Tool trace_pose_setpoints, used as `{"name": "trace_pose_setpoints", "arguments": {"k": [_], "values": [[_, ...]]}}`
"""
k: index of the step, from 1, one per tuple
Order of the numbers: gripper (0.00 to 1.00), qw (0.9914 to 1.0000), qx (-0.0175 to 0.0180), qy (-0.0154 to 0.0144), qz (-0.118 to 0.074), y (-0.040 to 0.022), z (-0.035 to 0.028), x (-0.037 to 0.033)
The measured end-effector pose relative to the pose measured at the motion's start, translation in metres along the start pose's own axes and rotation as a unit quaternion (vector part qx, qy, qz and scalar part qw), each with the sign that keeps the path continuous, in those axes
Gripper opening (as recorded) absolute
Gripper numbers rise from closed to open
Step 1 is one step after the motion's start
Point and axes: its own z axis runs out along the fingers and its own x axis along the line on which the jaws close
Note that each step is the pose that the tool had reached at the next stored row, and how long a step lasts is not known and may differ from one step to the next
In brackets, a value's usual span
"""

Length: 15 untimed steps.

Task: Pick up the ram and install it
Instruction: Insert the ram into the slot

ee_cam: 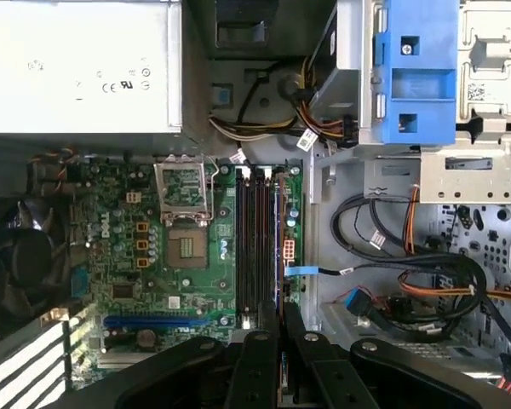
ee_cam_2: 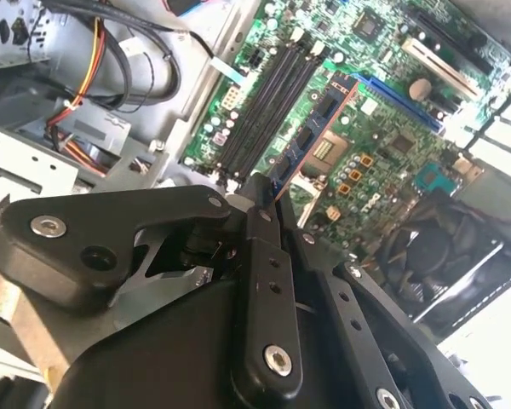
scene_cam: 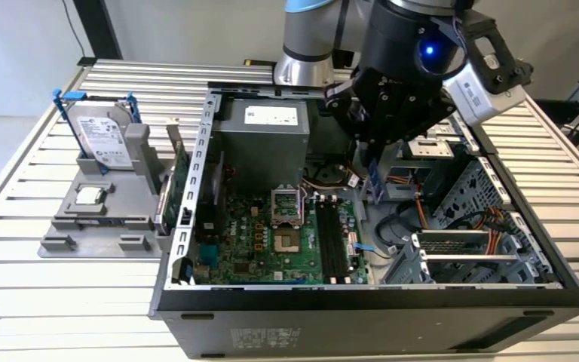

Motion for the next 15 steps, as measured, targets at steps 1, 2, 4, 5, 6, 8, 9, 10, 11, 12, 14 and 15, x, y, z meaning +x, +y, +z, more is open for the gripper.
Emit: {"name": "trace_pose_setpoints", "arguments": {"k": [1, 2, 4, 5, 6, 8, 9, 10, 11, 12, 14, 15], "values": [[0.00, 0.99998, -0.0001, -0.0001, -0.006, 0.0000, 0.0005, -0.0003], [0.00, 0.99994, -0.0002, -0.0001, -0.011, 0.0000, 0.0009, -0.0006], [0.00, 0.99983, -0.0002, 0.0000, -0.018, 0.0000, 0.0011, -0.0009], [0.00, 0.99982, -0.0002, 0.0000, -0.019, 0.0000, 0.0011, -0.0009], [0.00, 0.99982, -0.0003, -0.0001, -0.019, 0.0000, 0.0012, -0.0009], [0.00, 0.99981, -0.0003, -0.0001, -0.020, 0.0000, 0.0012, -0.0010], [0.00, 0.99980, -0.0003, -0.0001, -0.020, 0.0000, 0.0012, -0.0010], [0.00, 0.99980, -0.0003, -0.0001, -0.020, 0.0000, 0.0012, -0.0010], [0.00, 0.99980, -0.0003, -0.0001, -0.020, 0.0000, 0.0012, -0.0010], [0.00, 0.99980, -0.0003, -0.0001, -0.020, 0.0000, 0.0012, -0.0010], [0.00, 0.99980, -0.0003, -0.0001, -0.020, 0.0000, 0.0012, -0.0010], [0.00, 0.99980, -0.0003, -0.0001, -0.020, 0.0000, 0.0012, -0.0010]]}}
